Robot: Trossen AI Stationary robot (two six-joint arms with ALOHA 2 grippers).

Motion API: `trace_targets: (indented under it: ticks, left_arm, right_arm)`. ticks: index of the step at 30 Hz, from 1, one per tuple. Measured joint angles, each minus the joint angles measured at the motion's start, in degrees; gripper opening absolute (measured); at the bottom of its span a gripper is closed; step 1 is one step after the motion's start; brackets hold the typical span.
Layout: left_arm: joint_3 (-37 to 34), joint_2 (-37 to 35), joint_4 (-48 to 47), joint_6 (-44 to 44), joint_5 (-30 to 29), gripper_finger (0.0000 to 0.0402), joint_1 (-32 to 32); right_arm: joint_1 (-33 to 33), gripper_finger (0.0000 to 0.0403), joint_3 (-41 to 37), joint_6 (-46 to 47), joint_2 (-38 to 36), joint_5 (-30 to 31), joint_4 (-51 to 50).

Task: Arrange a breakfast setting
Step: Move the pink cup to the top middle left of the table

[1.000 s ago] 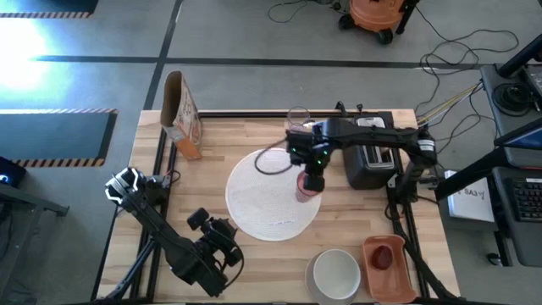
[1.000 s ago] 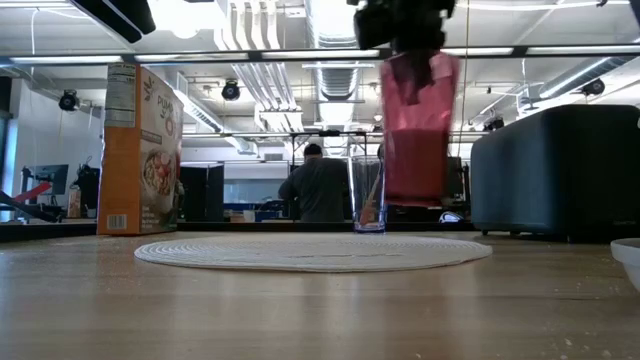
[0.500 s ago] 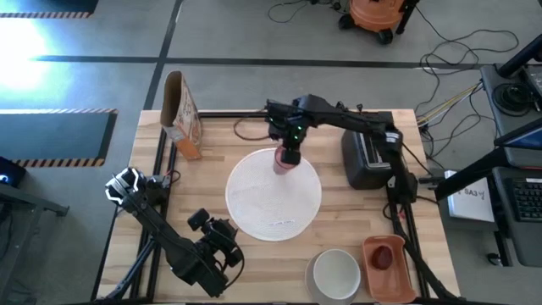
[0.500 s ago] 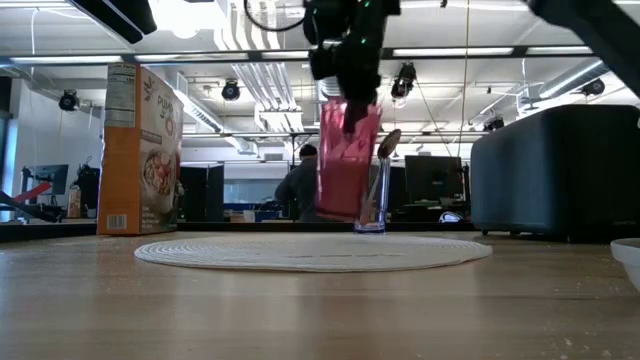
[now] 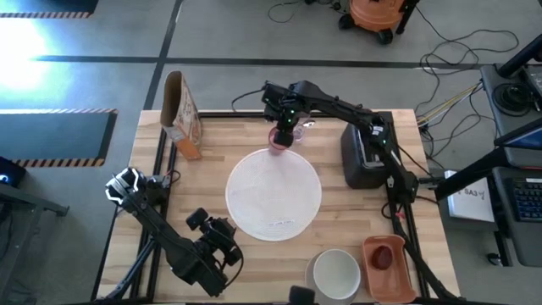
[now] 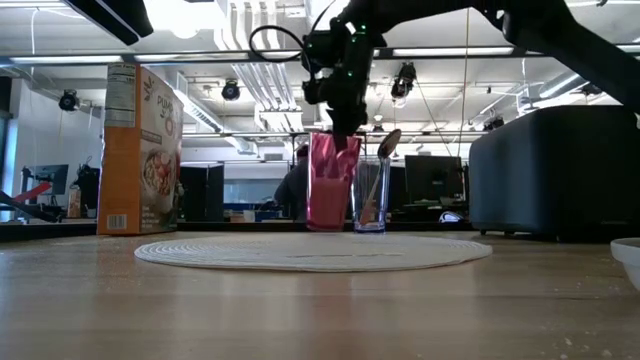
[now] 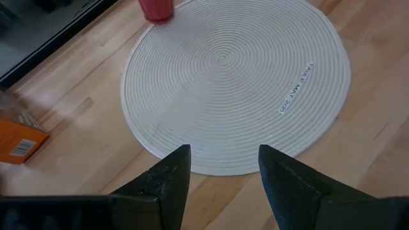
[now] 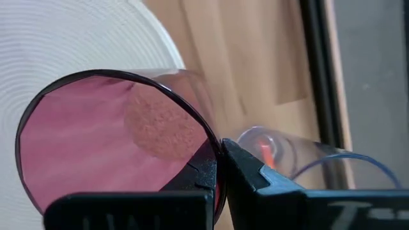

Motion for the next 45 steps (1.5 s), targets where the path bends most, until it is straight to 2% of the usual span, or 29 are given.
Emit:
trace_targets:
  ticks: [9,18,36,45]
  left_arm:
    - [0.0,-0.1,-0.6,-0.3,-0.3,0.0168,0.4]
    - [0.0,-0.2,-1.4,-0.3,-0.7,0.0168,0.5]
    - [0.0,-0.5,-4.0,-1.6,-0.7,0.0168,0.5]
    - [0.0,-0.5,-4.5,-2.4,-0.7,0.0168,0.5]
  right_arm:
    - [-0.6,0.0008,0.0,-0.8,-0.4,-0.2,0.5]
    - [-1.5,0.0008,0.0,-0.7,-0.2,2.2,7.2]
    - [-3.9,0.0008,-3.0,-0.6,-0.1,2.2,7.2]
    - [-3.9,0.0009,-3.9,-1.4,-0.2,2.4,10.8]
